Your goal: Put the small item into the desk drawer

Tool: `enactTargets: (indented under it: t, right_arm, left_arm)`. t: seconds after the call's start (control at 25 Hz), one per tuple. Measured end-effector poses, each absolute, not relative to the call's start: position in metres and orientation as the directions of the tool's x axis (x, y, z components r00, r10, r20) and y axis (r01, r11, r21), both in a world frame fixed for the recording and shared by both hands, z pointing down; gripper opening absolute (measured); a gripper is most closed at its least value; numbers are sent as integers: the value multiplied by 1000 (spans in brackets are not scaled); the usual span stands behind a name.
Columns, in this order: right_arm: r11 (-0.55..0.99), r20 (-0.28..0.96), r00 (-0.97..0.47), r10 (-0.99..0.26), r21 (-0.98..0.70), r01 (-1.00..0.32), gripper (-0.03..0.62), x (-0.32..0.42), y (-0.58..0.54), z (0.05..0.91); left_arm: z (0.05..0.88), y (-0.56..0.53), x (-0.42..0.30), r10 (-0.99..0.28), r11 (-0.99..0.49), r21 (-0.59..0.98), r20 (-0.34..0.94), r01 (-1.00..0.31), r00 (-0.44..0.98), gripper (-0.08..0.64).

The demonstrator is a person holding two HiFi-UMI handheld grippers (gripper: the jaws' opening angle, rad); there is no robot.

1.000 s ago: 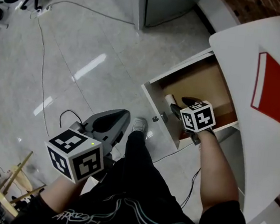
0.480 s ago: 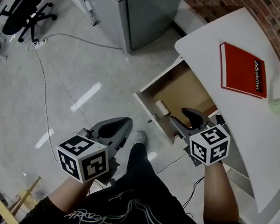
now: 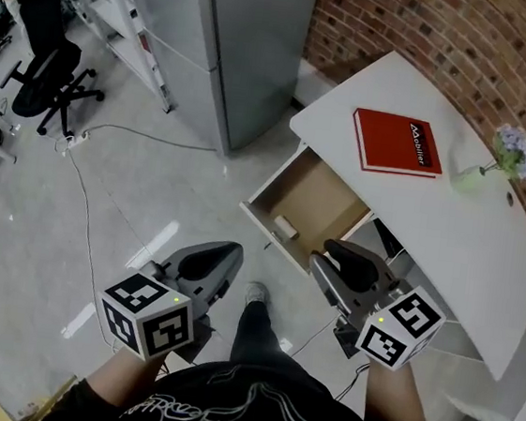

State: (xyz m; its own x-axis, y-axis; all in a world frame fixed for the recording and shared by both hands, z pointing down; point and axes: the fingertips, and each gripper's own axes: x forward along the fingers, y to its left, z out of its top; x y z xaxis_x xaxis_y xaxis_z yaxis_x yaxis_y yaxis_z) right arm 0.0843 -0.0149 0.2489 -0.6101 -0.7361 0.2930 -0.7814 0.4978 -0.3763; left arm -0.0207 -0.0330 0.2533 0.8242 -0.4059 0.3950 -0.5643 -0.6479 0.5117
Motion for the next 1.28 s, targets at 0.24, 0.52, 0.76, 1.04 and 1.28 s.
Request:
enactTargets:
  t: [0.24,0.52,0.76,1.04,1.28]
  right_arm:
    - [528,187,-607,-773,-342,-778,76,67,52,191]
    - [573,105,-619,-779,-283,-769,54,58,112,146]
    - [588,57,-637,-768,-330,-738,51,42,137,134]
    - [564,85,-612,-786,-307,-766,49,47,150,135]
    - [550,90,-599,-796,-306,-777,49,49,154,140]
  left_arm:
    - [191,24,-25,-391,-719,473,330,-509,859,21]
    - [146,79,-13,-341,-819,392,254,-419,905,21]
    - [132,108,-12,-296,-859,363,220,-360,929,21]
    - [133,120,-7,-285,-859,375,215,-349,934,21]
    - [138,124,-8,-281,-865,372,200,-338,939,21]
